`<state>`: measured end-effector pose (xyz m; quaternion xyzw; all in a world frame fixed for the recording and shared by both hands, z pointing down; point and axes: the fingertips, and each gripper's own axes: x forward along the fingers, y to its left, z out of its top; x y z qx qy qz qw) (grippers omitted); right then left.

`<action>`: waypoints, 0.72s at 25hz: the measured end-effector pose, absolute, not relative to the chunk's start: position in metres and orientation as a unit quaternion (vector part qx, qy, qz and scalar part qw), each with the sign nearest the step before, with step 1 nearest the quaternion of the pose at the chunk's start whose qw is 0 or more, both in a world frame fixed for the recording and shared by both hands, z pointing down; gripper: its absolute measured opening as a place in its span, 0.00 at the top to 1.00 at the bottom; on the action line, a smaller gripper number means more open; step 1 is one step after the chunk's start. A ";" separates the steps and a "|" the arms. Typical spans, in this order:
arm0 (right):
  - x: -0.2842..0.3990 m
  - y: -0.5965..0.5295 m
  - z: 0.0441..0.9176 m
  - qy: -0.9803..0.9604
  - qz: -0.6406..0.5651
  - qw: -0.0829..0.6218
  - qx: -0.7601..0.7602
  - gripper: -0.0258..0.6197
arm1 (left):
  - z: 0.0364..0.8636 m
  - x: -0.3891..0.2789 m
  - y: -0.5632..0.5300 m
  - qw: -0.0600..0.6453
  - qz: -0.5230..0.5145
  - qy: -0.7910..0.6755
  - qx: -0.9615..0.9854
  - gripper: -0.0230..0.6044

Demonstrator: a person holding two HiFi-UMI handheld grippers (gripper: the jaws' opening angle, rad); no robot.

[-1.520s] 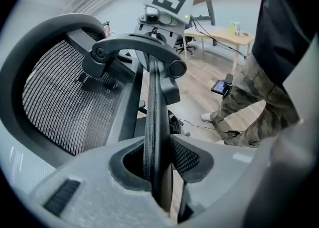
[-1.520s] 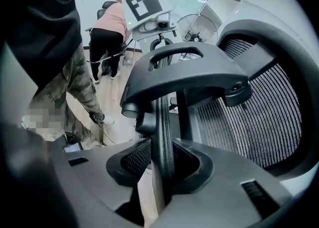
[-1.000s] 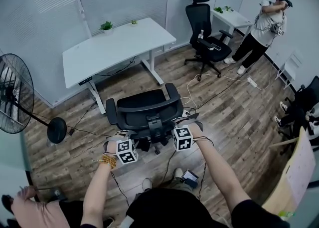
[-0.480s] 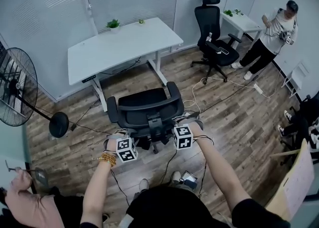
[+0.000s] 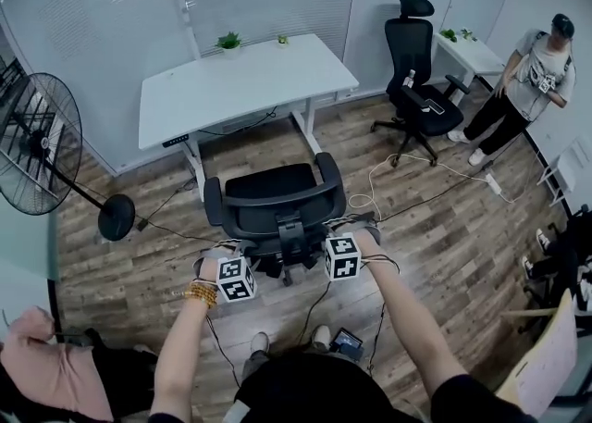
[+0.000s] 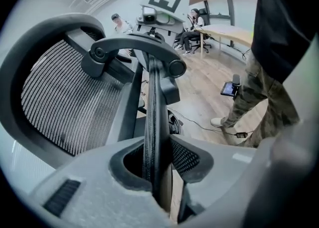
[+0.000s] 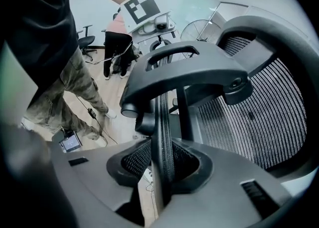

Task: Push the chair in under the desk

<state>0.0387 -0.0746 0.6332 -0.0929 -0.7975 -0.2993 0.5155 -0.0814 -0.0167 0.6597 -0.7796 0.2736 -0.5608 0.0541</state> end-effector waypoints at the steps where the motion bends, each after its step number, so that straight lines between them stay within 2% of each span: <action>1: 0.039 -0.076 0.633 -0.798 -0.300 0.513 -0.096 0.78 | 0.659 -0.081 -0.018 0.050 -0.562 0.276 -0.778 0.78; 18: 0.050 -0.091 0.632 -0.797 -0.311 0.501 -0.127 0.78 | 0.659 -0.067 -0.027 0.036 -0.566 0.301 -0.767 0.78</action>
